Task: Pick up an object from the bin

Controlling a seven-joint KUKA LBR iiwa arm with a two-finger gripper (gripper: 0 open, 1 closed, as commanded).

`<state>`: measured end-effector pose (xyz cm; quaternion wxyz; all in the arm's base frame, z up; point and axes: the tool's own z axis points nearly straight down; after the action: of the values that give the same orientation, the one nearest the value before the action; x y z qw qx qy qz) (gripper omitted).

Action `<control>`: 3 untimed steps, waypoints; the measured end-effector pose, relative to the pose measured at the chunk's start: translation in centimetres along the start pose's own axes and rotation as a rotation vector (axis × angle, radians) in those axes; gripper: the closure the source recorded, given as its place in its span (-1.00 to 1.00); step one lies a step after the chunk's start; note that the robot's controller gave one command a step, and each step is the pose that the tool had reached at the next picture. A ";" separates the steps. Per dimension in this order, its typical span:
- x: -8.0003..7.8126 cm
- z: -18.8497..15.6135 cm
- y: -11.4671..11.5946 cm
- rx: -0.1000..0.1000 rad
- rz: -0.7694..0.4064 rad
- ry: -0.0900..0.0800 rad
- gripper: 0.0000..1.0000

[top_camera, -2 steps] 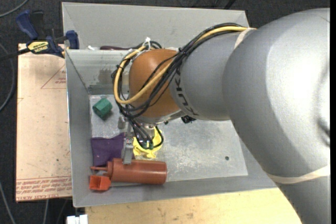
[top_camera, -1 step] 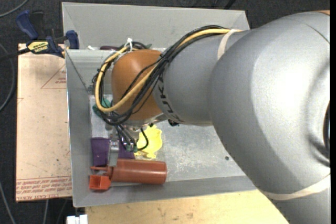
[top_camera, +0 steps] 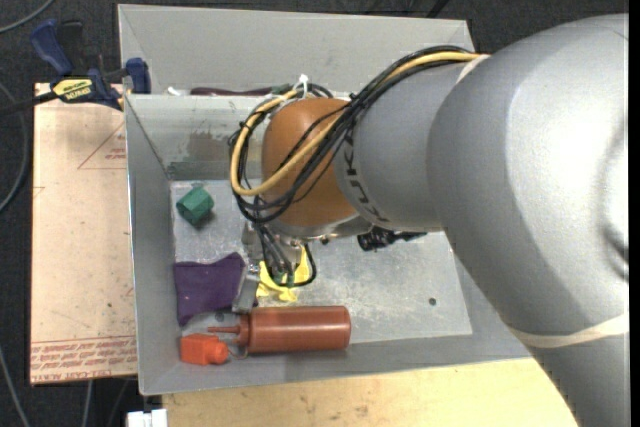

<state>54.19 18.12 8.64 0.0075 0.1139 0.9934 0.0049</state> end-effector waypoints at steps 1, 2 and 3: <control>1.6 1.6 4.4 -0.001 -0.005 -0.006 1.00; 1.6 1.6 4.3 -0.001 -0.002 -0.006 1.00; 1.6 1.3 4.2 0.001 -0.001 -0.003 1.00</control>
Offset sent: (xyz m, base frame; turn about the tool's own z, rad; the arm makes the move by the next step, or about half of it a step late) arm 0.0000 0.0000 0.0000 0.0000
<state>53.58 22.62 7.41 0.0092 0.1133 0.9935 0.0044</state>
